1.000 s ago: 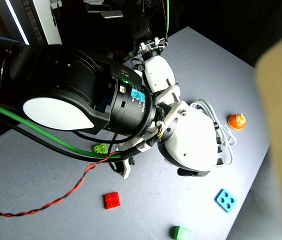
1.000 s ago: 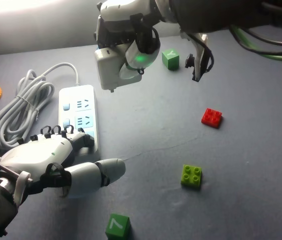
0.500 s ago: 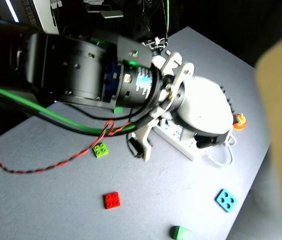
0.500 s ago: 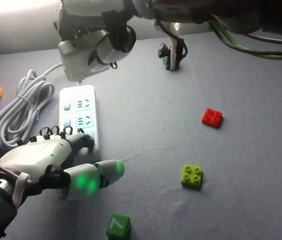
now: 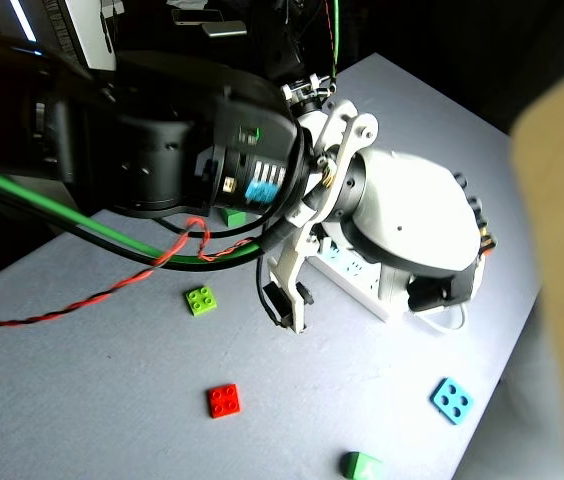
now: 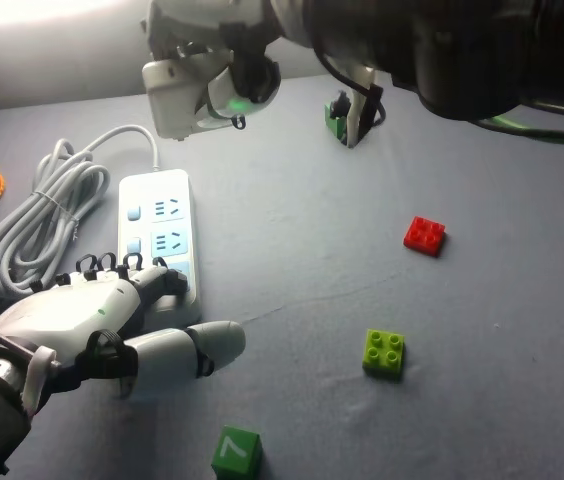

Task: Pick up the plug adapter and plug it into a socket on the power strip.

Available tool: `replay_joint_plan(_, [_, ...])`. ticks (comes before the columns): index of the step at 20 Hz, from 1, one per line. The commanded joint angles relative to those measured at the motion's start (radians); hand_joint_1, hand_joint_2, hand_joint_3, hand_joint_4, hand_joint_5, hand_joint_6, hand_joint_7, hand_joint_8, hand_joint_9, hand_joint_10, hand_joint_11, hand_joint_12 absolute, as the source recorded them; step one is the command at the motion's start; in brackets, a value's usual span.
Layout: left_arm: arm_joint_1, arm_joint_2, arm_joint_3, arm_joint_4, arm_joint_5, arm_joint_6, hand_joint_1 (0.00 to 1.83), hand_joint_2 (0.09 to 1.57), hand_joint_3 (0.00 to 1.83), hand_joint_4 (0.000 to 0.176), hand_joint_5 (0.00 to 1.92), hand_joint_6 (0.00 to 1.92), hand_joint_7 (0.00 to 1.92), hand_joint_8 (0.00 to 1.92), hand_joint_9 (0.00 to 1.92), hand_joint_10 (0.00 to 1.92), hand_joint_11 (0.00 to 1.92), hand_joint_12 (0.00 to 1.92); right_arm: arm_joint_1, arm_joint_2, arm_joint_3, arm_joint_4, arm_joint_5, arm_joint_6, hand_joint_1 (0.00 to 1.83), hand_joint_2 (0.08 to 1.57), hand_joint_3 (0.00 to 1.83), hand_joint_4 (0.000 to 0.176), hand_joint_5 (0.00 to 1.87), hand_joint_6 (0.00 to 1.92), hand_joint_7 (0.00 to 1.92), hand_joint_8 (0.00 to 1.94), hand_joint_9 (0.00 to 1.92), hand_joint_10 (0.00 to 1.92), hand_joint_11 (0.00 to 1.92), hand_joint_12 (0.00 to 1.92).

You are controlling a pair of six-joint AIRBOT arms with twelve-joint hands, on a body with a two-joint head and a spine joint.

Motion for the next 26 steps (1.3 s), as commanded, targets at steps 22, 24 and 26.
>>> replay_joint_plan(22, [0.002, 0.014, 0.001, 0.071, -0.054, -0.008, 0.00, 1.16, 0.00, 0.000, 0.13, 0.00, 0.15, 0.00, 0.14, 0.00, 0.00, 0.33, -0.032, -0.046, -0.001, 0.294, 0.142, -0.174, 1.25, 1.14, 0.00, 0.000, 0.87, 0.99, 1.01, 1.16, 0.99, 1.08, 0.83, 1.41])
replay_joint_plan(24, [-0.001, 0.014, -0.003, 0.088, -0.043, -0.019, 0.00, 1.16, 0.00, 0.000, 0.11, 0.00, 0.13, 0.00, 0.12, 0.00, 0.00, 0.27, -0.026, -0.078, 0.051, 0.385, 0.129, -0.210, 1.25, 1.14, 0.00, 0.000, 0.88, 0.99, 1.02, 1.14, 0.99, 1.07, 0.81, 1.43])
replay_joint_plan(26, [0.001, 0.014, -0.010, 0.088, -0.043, -0.031, 0.00, 1.16, 0.00, 0.000, 0.14, 0.00, 0.17, 0.00, 0.15, 0.01, 0.00, 0.35, -0.017, -0.117, 0.112, 0.398, 0.112, -0.212, 1.25, 1.14, 0.00, 0.000, 0.87, 0.99, 1.02, 1.15, 0.98, 1.09, 0.80, 1.45])
